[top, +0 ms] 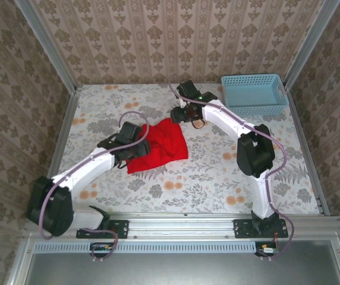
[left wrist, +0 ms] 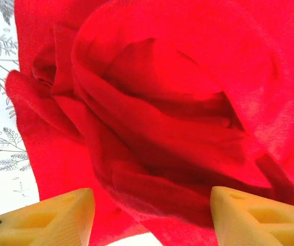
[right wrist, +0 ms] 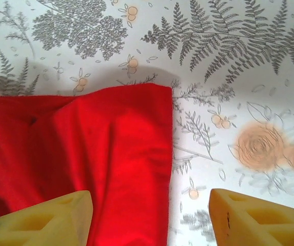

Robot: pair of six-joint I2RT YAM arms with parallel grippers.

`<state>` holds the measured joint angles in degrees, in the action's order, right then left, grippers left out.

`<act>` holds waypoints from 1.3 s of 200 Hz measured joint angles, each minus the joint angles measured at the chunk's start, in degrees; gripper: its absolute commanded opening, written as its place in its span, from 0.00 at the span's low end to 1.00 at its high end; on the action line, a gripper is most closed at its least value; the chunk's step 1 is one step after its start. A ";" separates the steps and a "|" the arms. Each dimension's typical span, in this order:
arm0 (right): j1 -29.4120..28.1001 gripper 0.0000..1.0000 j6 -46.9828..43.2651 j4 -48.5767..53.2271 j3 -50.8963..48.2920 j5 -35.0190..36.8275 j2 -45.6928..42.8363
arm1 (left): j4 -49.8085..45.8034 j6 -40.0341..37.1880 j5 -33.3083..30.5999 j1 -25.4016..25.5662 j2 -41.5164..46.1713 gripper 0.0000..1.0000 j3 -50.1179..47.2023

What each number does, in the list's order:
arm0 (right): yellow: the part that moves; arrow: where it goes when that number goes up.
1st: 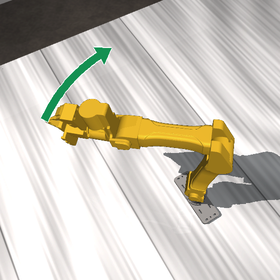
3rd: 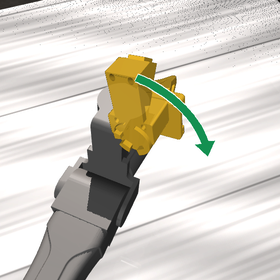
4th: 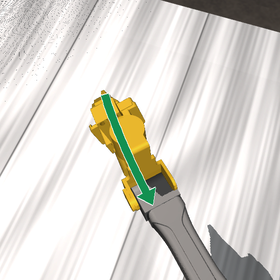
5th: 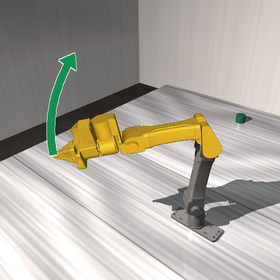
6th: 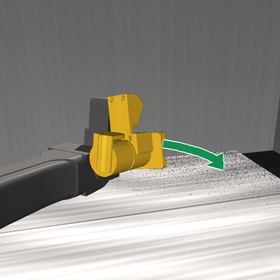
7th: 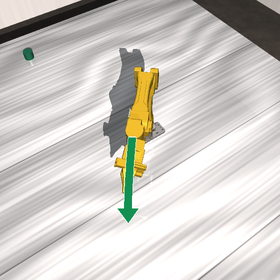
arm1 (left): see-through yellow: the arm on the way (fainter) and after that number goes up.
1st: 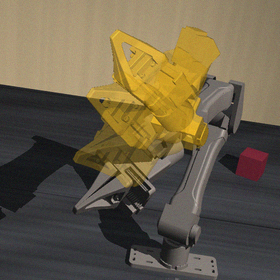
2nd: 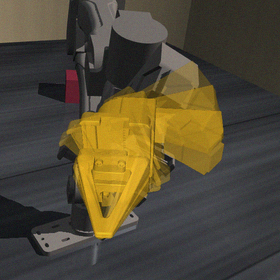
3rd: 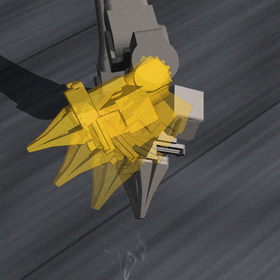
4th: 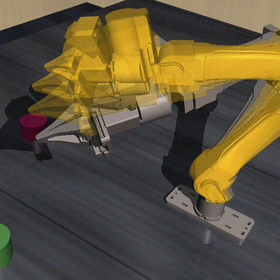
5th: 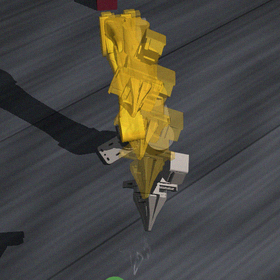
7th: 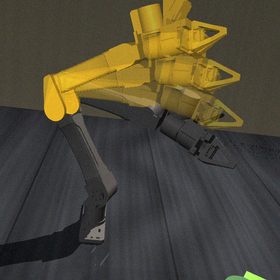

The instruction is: Fold the inside-out t-shirt

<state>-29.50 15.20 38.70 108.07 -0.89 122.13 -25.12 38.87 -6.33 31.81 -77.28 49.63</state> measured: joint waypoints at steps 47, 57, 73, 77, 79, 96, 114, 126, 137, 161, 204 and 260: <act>-1.53 0.49 -1.31 -0.57 13.33 -0.22 15.41 | 2.62 -1.03 -0.22 -5.16 -8.24 0.29 -1.46; -1.79 0.46 -1.53 -0.13 14.97 0.00 17.73 | 3.39 -1.05 -0.11 -7.67 -8.15 0.27 -2.82; -1.99 0.43 -1.51 0.83 15.10 0.74 19.37 | 4.83 -1.25 0.13 -11.28 -8.17 0.24 -4.96; -2.01 0.42 -1.51 0.81 14.80 0.92 19.39 | 5.03 -1.29 0.35 -12.00 -8.31 0.23 -5.40; -2.01 0.42 -1.46 0.66 14.34 1.09 19.37 | 5.11 -1.33 0.48 -12.35 -8.31 0.23 -5.51; -2.01 0.40 -0.70 -1.66 9.70 2.47 17.51 | 6.23 -1.68 1.79 -14.34 -9.92 0.21 -5.92; -2.08 0.39 1.68 -5.44 -1.95 3.63 10.73 | 8.04 -2.08 3.39 -15.74 -12.44 0.22 -5.62; -2.49 0.38 4.22 -7.67 -11.10 4.46 5.16 | 7.80 -2.54 4.66 -16.22 -13.14 0.23 -4.63; -2.93 0.37 6.64 -9.57 -19.76 5.20 -0.33 | 6.71 -2.89 5.09 -16.46 -14.36 0.25 -3.26; -6.08 0.38 12.50 -13.44 -36.59 7.48 -11.45 | 3.04 -3.74 5.92 -16.15 -16.46 0.29 0.15; -19.30 0.48 23.52 -17.05 -55.89 9.51 -26.82 | 3.87 -5.99 7.19 -11.58 -19.82 0.47 5.22; -20.57 0.60 21.46 -13.66 -51.39 14.91 -33.90 | 1.03 -7.93 0.13 -2.82 3.02 0.65 -2.71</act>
<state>-50.06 36.67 25.04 56.69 14.02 88.23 -24.10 30.94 -6.20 28.99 -74.26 46.92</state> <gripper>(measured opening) 0.587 0.621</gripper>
